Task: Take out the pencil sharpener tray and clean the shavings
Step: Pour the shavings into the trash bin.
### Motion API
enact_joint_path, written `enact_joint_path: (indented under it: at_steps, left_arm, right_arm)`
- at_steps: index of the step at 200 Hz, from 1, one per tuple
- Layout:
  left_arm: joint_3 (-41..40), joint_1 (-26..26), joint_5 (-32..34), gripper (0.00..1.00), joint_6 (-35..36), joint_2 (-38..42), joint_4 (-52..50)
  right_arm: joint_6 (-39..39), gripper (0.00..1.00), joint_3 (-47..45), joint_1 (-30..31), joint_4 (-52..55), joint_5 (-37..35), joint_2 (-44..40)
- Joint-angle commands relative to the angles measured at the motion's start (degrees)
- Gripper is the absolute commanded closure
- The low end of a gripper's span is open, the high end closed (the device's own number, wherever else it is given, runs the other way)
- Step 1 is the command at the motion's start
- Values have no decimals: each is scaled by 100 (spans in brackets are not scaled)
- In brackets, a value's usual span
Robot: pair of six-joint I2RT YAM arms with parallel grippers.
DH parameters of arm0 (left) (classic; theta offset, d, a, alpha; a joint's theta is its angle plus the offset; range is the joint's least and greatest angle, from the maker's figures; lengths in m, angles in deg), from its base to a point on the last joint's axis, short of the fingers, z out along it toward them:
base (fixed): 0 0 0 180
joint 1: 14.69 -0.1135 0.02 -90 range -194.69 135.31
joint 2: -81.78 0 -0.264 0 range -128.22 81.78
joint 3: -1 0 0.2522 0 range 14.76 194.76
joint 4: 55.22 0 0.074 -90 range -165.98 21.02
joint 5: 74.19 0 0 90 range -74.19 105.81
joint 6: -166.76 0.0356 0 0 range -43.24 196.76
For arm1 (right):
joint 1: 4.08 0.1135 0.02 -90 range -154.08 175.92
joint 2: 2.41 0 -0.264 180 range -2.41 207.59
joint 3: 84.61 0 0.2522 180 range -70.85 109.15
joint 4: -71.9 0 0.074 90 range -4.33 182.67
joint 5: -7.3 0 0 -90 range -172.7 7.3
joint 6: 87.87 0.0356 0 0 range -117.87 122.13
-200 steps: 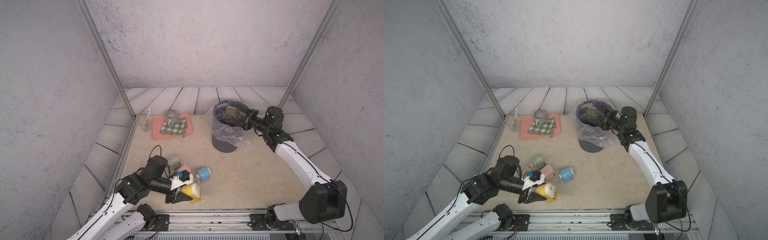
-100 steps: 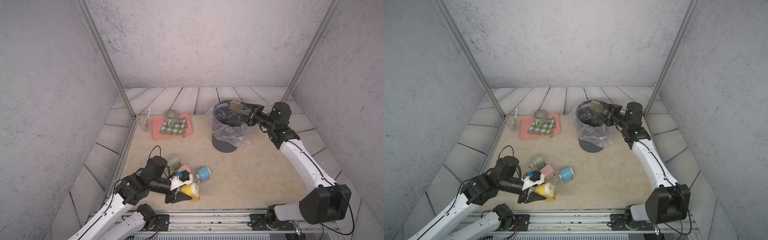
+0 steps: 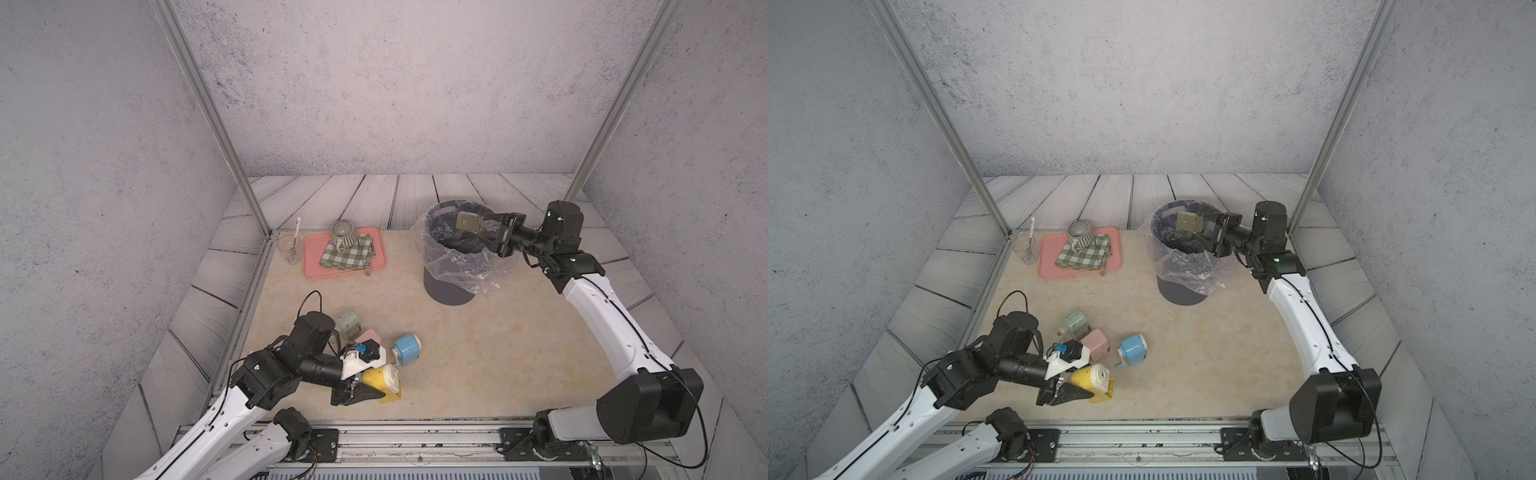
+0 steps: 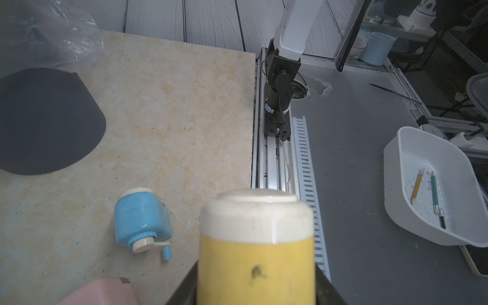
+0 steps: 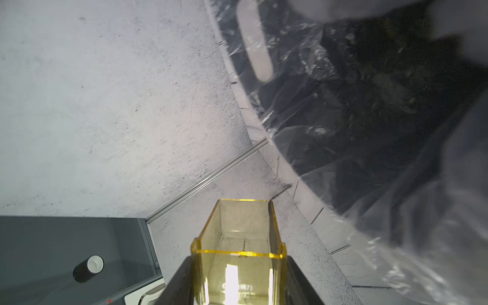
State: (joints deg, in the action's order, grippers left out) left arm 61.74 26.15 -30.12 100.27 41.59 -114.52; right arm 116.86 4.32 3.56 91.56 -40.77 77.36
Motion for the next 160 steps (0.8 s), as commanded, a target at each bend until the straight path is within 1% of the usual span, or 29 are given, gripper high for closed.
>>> enact_joint_path:
  at_steps: [1, 17, 44, 68, 80, 98, 109, 115, 119, 129, 135, 138, 144, 147, 151, 155, 160]
  left_arm:
    - [4, -15, -157, 100, -85, -32, 301]
    - [135, -15, -170, 100, -53, -133, 289]
    - [419, -12, -230, 100, 9, -434, 322]
    - [527, 7, -323, 100, -87, -642, 524]
    - [533, 36, -370, 100, -187, -680, 632]
    - [551, 114, -357, 100, -230, -679, 713]
    - [566, 148, -308, 100, -228, -645, 692]
    - [567, 157, -294, 100, -218, -621, 678]
    - [575, 159, -279, 100, -215, -602, 678]
    - [574, 168, -261, 100, -215, -564, 666]
    - [572, 170, -251, 100, -208, -535, 640]
    - [570, 170, -235, 100, -206, -527, 617]
    - [558, 176, -195, 100, -211, -490, 587]
    - [547, 178, -168, 100, -214, -472, 575]
    - [532, 179, -139, 100, -215, -439, 550]
    - [517, 175, -121, 100, -217, -409, 540]
    - [494, 178, -116, 100, -231, -367, 535]
  right_arm:
    - [1146, 100, -376, 3, -695, -32, -243]
    - [1404, 100, -260, -22, -524, -278, -321]
    - [1913, 100, 272, -17, -424, -509, 15]
    - [2072, 100, 825, -15, -133, -653, 263]
    - [2127, 100, 939, -12, -67, -674, 339]
    - [2190, 100, 811, 58, -165, -719, 165]
    - [1937, 100, 756, 82, 300, -901, -53]
    - [1931, 100, 600, 87, 409, -932, -99]
    - [2065, 100, 421, 90, 272, -896, -103]
    - [2498, 100, -34, 152, -610, -818, -97]
    - [2504, 100, -92, 200, -856, -869, -163]
    - [2402, 100, -45, 206, -791, -885, -216]
    - [2101, 100, 127, 211, -351, -970, -315]
    - [1884, 100, 255, 211, 48, -1044, -350]
    - [1780, 100, 324, 210, 218, -1108, -351]
    - [1758, 100, 318, 198, 384, -1102, -317]
    - [1873, 100, 204, 168, 282, -963, -250]
